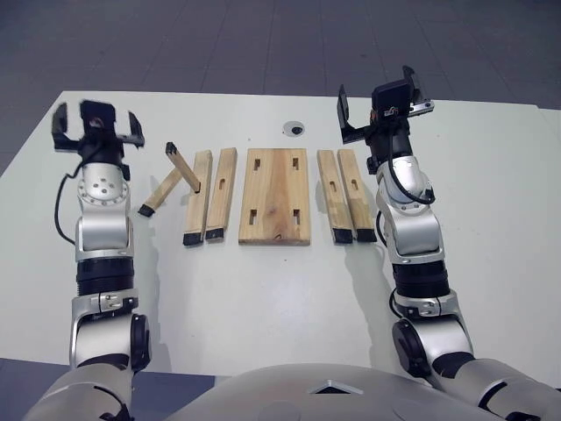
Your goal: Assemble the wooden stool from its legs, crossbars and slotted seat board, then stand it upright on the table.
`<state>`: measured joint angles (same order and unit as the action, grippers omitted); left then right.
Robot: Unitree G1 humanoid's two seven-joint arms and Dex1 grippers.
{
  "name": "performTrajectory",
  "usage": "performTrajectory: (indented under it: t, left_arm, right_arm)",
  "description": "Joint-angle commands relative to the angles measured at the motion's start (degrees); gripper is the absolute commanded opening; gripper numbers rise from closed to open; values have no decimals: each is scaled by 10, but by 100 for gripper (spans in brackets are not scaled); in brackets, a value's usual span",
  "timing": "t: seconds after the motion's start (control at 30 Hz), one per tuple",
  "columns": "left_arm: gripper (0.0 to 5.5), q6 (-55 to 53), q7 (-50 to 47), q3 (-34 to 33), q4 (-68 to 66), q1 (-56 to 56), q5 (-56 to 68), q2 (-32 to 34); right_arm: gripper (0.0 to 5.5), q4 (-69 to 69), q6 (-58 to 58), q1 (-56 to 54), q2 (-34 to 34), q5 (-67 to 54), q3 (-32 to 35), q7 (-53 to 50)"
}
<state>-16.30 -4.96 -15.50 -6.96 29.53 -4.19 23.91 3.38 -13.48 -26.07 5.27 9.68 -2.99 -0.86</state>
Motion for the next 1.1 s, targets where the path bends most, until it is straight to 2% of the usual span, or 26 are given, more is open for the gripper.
performTrajectory:
  t: [0.03,0.2,0.77,1.1]
  left_arm:
    - [538,-9,25,-43,16,61,106,-43]
    - [538,-70,73,-81,31,76,258,-95]
    - [538,-66,78,-28,-21,50,231,-92]
    - [538,-13,70,-14,-5,89,184,-62]
  right_arm:
    - [540,-2,-3,-2,-3,2,-5,2]
    - [540,-3,-3,-3,-9,2,-16,5]
    - [540,-8,1,2,-13,5,-29,7]
    - [540,-4,-1,8,-10,4,-27,8]
